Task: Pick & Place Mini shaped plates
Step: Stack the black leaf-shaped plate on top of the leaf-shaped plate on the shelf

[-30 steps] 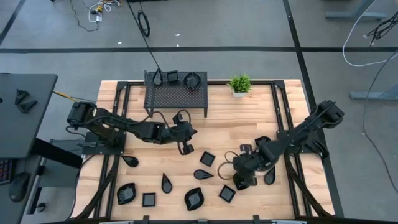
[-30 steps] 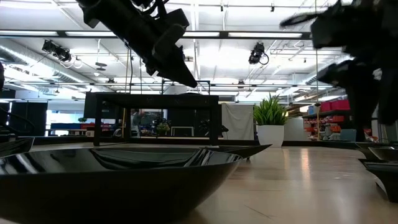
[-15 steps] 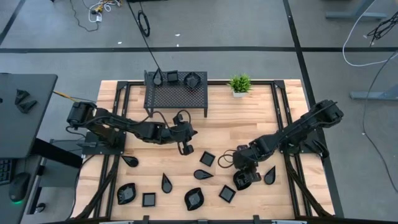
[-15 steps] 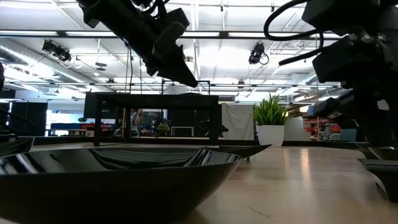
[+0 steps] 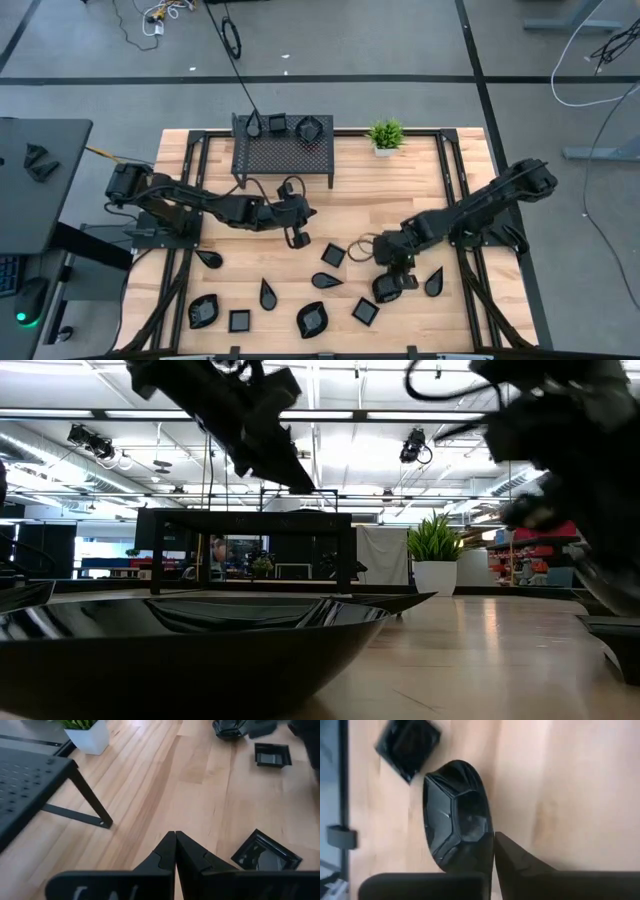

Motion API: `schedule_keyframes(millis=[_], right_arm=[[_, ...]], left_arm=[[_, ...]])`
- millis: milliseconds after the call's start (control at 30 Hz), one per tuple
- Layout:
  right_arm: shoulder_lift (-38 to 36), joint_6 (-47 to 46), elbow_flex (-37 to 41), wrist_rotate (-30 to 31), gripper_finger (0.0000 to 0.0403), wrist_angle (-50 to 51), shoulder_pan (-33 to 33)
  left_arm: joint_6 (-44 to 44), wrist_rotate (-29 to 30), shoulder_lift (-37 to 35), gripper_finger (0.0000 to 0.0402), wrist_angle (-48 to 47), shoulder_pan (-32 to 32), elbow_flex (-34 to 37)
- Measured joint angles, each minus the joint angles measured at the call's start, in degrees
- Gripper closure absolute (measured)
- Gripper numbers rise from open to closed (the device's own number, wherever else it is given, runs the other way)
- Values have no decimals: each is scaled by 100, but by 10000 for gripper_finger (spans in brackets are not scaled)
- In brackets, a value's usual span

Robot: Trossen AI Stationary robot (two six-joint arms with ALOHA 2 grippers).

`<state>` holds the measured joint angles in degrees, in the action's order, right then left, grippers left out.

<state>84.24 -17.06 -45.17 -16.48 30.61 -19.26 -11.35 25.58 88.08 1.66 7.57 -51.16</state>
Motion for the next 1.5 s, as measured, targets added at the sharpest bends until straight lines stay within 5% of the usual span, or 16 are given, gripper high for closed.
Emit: schedule_keyframes(millis=[133, 300, 400, 533, 800, 1067, 1267, 1500], right_arm=[[-237, 497, -851, 265, 393, 1045, 401], [-259, 1739, -2178, 1313, 399, 2091, 1194], [-202, 2316, -2851, 1807, 398, 2200, 1814], [-174, 2991, -3278, 1753, 398, 1966, 2582], [-45, 3538, -2978, 70, 399, 1811, 3501], [-13, 3040, -1695, -1094, 399, 1387, 3051], [-15, 2136, -909, -1262, 399, 1004, 2561], [8, 1920, -455, -869, 399, 807, 2124]], left_arm=[[-5, 9, -558, 393, -549, -40, 0], [-53, 175, -1226, 394, -1401, -179, 0], [-153, 380, -1432, 394, -1609, -218, 1], [-150, 333, -1511, 394, -1683, -158, 2], [277, 71, -1500, 394, -1372, 240, 2], [1750, -603, -1234, 383, -305, 309, 0], [2380, -1353, -596, 316, 542, 248, 0], [2220, -1391, -292, 257, 850, 245, 2]])
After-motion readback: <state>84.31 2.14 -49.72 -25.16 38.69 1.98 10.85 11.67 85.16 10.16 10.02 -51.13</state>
